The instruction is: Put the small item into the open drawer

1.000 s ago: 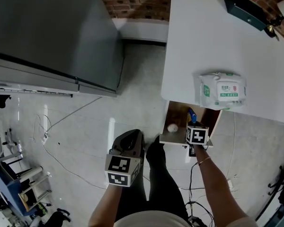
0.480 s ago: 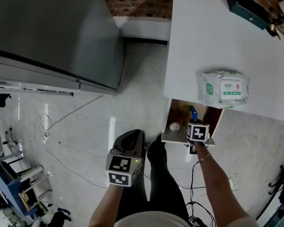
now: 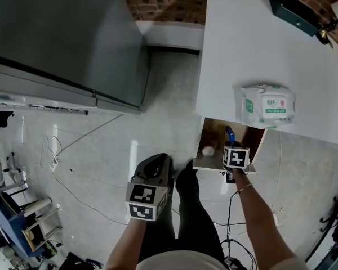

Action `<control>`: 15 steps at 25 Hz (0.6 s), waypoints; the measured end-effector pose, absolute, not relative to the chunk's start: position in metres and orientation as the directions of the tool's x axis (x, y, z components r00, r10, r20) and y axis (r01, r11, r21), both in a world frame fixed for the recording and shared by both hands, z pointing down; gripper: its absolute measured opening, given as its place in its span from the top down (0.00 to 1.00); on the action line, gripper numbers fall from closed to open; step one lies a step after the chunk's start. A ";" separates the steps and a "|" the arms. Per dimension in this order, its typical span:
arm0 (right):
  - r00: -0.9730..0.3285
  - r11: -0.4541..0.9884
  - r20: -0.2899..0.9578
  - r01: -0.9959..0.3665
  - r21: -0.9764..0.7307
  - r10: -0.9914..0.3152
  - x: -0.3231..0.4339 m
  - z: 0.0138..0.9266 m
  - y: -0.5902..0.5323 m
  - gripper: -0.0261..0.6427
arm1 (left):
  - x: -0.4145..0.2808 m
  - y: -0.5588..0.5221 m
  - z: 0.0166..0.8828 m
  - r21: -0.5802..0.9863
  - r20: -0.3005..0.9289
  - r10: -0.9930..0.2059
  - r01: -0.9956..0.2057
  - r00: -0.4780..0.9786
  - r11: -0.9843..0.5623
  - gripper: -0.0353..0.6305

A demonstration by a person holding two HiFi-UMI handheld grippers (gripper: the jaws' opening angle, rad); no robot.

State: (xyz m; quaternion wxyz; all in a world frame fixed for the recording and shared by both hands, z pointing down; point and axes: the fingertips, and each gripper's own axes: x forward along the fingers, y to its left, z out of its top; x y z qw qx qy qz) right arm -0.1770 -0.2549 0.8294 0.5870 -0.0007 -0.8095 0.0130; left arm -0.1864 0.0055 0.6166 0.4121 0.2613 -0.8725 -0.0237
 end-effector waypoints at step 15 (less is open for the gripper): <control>-0.476 0.987 0.878 -0.112 -0.115 0.048 -0.161 0.750 -0.257 0.74 | -0.187 -0.017 0.589 0.252 0.671 -0.530 -0.513 -0.519 0.821 0.91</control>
